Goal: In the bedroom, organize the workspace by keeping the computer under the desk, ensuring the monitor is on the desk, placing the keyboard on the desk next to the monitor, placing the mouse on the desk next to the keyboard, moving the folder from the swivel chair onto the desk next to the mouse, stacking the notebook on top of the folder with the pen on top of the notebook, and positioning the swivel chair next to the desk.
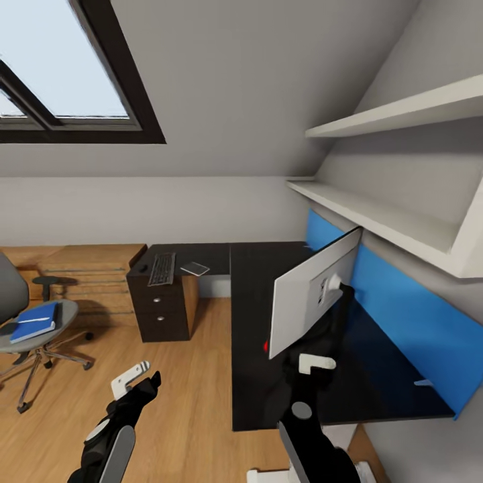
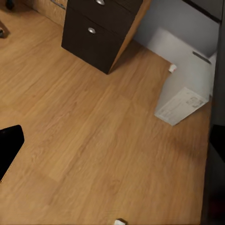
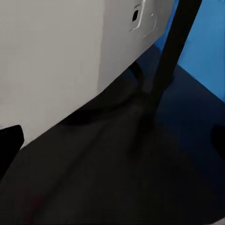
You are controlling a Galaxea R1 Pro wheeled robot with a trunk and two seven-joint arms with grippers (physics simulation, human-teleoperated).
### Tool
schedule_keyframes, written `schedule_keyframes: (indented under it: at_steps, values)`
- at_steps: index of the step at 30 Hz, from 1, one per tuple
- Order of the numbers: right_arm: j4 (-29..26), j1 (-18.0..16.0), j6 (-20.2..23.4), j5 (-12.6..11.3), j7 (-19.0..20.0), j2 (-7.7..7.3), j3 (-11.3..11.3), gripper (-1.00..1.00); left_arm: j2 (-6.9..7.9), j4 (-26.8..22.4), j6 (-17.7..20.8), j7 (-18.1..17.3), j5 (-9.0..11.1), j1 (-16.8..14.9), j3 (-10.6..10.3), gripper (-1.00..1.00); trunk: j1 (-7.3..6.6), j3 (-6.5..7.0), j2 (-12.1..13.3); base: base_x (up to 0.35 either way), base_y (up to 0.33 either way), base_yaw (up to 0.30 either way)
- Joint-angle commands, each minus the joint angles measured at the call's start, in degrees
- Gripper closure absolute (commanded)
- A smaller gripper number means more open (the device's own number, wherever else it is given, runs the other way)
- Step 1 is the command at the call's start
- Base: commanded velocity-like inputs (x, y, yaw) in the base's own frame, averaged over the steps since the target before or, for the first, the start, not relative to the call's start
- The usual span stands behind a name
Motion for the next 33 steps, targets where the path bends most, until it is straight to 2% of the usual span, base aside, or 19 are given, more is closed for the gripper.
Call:
schedule_keyframes:
  at_steps: [1,2,4,7,16,22,33]
  values:
    - [1.72,-0.03,-3.53,0.08,-0.53,0.00,0.17,-1.00,-0.03,0.07,0.19,0.28,0.48,-0.03,-0.31,-1.00,0.05,-0.07,-0.08,0.184,0.303,0.000]
    - [2.96,-0.02,-7.25,0.02,-0.67,0.00,0.19,-1.00,-0.06,0.15,0.19,0.28,0.45,-0.03,-0.57,-1.00,0.05,-0.07,-0.08,0.200,0.294,0.000]
    - [4.05,0.04,-11.18,0.08,-0.81,0.00,0.20,-1.00,-0.08,0.22,0.18,0.28,0.42,-0.03,-1.16,-1.00,0.05,-0.07,-0.08,0.212,0.286,0.000]
    - [4.56,0.12,-13.68,0.21,-0.93,0.00,0.21,-1.00,-0.03,0.27,0.18,0.29,0.41,-0.03,-2.22,-1.00,0.05,-0.07,-0.08,0.225,0.277,0.000]
    - [5.05,0.19,-15.35,0.78,-0.85,0.00,0.45,-1.00,-0.04,1.32,0.22,0.30,0.40,-0.03,-3.29,-1.00,0.05,-0.07,-0.08,0.175,0.174,0.000]
    - [5.14,0.19,-15.57,1.75,-0.91,0.00,0.41,-1.00,-0.04,1.59,0.12,0.44,-0.09,-0.03,-3.96,-1.00,0.05,-0.07,-0.08,0.140,0.019,0.000]
    - [5.38,0.19,-15.32,1.71,-1.01,0.00,-0.10,-1.00,-0.23,1.65,0.04,0.49,-1.22,-0.03,-4.90,-1.00,0.05,-0.07,-0.08,0.135,0.001,0.000]
